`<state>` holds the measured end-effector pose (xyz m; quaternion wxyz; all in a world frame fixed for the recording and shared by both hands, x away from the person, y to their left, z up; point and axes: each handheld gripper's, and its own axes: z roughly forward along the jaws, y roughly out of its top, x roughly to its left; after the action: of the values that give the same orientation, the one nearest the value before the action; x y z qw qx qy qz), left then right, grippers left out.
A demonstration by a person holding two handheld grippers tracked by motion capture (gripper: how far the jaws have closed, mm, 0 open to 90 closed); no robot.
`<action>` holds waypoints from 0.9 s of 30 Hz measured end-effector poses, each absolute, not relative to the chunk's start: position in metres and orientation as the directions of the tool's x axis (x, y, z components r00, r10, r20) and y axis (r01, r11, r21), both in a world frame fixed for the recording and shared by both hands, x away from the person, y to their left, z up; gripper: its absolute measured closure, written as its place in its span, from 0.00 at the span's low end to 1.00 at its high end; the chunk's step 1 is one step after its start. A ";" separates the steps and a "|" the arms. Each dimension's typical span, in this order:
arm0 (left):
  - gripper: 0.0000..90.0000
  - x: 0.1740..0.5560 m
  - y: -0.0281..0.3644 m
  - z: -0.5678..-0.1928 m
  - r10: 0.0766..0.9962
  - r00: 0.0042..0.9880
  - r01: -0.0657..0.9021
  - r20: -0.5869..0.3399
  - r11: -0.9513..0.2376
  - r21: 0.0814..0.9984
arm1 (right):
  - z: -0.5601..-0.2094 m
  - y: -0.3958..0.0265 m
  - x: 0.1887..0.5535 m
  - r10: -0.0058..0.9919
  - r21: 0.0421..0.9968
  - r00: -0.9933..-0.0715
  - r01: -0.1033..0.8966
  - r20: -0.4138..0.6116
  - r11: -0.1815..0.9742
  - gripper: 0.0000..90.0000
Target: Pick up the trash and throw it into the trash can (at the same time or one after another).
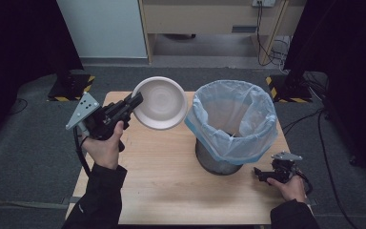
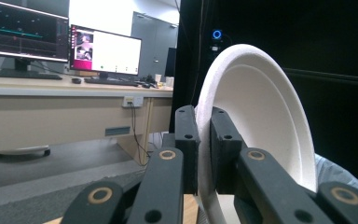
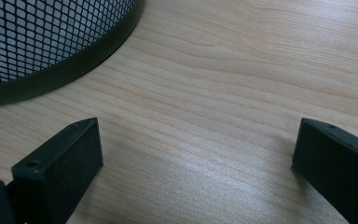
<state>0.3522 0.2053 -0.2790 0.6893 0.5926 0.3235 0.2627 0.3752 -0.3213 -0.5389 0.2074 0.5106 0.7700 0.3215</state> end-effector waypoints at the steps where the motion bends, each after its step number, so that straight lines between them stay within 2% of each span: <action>1: 0.93 0.353 0.203 -0.278 0.744 0.655 0.019 -0.134 0.161 0.987 | -0.539 -0.321 0.375 0.920 0.707 -0.393 0.653 0.009 0.272 0.02; 27: 0.93 0.379 0.132 -0.260 0.696 0.710 0.006 -0.107 0.146 0.989 | -0.539 -0.321 0.375 0.920 0.707 -0.392 0.653 0.009 0.272 0.02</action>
<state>0.3786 0.1315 -0.2596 0.6993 0.6052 0.2898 0.2465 0.3752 -0.3213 -0.5389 0.2075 0.5106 0.7700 0.3214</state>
